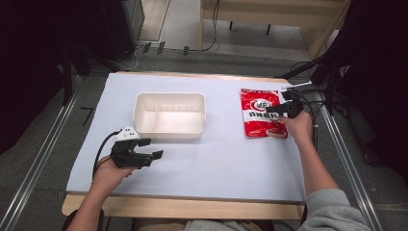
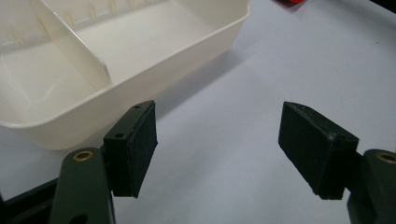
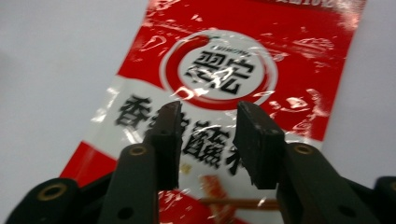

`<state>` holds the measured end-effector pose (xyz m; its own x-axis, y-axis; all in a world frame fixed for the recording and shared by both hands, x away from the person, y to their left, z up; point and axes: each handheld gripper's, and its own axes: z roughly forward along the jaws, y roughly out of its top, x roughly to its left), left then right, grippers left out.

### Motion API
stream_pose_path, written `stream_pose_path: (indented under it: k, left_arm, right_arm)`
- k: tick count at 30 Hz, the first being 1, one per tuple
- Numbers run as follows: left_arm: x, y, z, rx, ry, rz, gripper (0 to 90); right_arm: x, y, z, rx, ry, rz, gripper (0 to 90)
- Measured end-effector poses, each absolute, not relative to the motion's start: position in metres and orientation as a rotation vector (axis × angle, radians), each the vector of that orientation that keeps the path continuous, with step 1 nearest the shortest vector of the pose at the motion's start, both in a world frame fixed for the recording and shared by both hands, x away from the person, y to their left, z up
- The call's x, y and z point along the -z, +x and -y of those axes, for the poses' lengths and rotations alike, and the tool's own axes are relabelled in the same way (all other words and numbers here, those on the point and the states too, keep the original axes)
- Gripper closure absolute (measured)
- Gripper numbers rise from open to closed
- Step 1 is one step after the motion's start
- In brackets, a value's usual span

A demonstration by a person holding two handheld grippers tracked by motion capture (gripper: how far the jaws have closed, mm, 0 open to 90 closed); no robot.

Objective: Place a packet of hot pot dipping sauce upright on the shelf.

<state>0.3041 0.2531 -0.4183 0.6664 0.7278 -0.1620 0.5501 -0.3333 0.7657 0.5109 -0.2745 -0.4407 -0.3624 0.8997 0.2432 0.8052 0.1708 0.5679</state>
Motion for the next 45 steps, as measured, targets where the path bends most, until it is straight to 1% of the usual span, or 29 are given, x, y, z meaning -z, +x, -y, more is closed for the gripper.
stream_pose_path:
  k: [5,9,10,12,21,24,28,32,35,39,41,45]
  left_arm:
    - [0.419,0.303,-0.254,-0.265,2.026,-0.992,29.2]
    - [0.419,0.303,-0.255,-0.265,2.026,-0.996,29.2]
    - [0.419,0.302,-0.256,-0.266,2.025,-0.998,29.2]
    - [0.420,0.302,-0.257,-0.266,2.024,-0.995,29.2]
    - [0.420,0.301,-0.258,-0.273,2.017,-1.005,29.2]
    - [0.420,0.301,-0.258,-0.272,2.016,-1.003,29.2]
    - [0.420,0.301,-0.258,-0.273,2.017,-1.005,29.2]
    - [0.420,0.300,-0.258,-0.271,2.023,-1.003,29.2]
    - [0.420,0.301,-0.258,-0.273,2.022,-1.003,29.2]
    - [0.419,0.301,-0.258,-0.273,2.026,-1.001,29.2]
    - [0.419,0.300,-0.257,-0.271,2.025,-1.002,29.2]
    - [0.419,0.301,-0.257,-0.271,2.025,-1.001,29.2]
  right_arm:
    - [0.442,0.534,0.284,-0.871,1.700,-2.250,52.1]
    - [0.442,0.545,0.286,-0.824,1.709,-2.245,49.4]
    - [0.443,0.551,0.286,-0.796,1.720,-2.238,46.6]
    - [0.446,0.553,0.289,-0.812,1.731,-2.207,44.9]
    - [0.460,0.559,0.293,-0.750,1.811,-2.230,42.8]
    - [0.459,0.558,0.293,-0.758,1.845,-2.243,43.4]
    - [0.458,0.557,0.298,-0.778,1.894,-2.248,48.4]
    - [0.457,0.557,0.298,-0.763,1.930,-2.253,49.5]
    - [0.456,0.556,0.299,-0.769,1.950,-2.273,53.5]
    - [0.455,0.555,0.300,-0.773,1.982,-2.283,54.9]
    - [0.455,0.555,0.301,-0.774,1.991,-2.295,58.6]
    - [0.455,0.554,0.299,-0.763,2.015,-2.313,61.9]
